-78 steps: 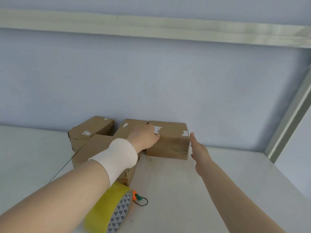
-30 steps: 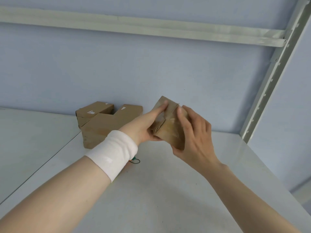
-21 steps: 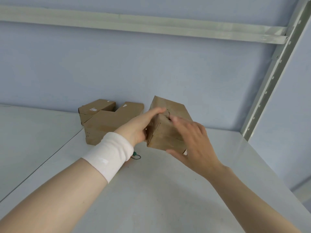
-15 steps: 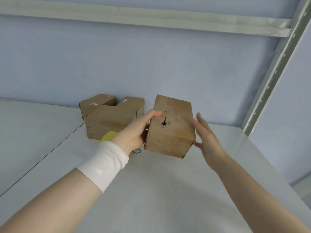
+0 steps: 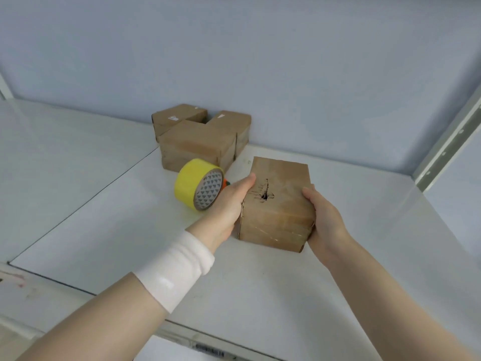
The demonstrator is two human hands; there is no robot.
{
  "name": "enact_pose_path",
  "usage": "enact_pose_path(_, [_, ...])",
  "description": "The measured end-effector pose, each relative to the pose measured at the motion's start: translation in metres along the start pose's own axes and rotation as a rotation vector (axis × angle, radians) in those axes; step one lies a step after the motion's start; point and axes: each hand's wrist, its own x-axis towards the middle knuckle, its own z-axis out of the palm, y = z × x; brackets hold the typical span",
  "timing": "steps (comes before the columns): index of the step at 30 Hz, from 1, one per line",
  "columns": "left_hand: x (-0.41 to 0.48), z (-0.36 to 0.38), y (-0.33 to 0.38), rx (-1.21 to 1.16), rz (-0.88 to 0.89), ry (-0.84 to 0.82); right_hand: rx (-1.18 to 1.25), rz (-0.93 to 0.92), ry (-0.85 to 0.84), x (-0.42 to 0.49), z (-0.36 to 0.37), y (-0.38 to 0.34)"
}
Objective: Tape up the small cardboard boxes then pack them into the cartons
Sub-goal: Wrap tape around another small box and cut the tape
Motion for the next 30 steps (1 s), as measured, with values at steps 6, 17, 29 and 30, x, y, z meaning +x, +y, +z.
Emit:
enact_pose_path(6, [0.015,-0.051,0.044,0.812,0.676,0.319,-0.391,-0.253,0.225,-0.007,0.009,-0.035])
enact_pose_path(17, [0.020,-0.140,0.036,0.838,0.582,0.193,-1.222,-0.512,-0.055,0.023,0.145,-0.037])
enact_pose_path(29, [0.012,-0.160,0.024,0.272,0.100,-0.327,-0.883,-0.293,-0.132,0.021,0.166,-0.025])
enact_pose_path(30, [0.012,-0.157,0.024,0.255,0.126,-0.335,-0.870,-0.327,-0.114,0.018,0.166,-0.025])
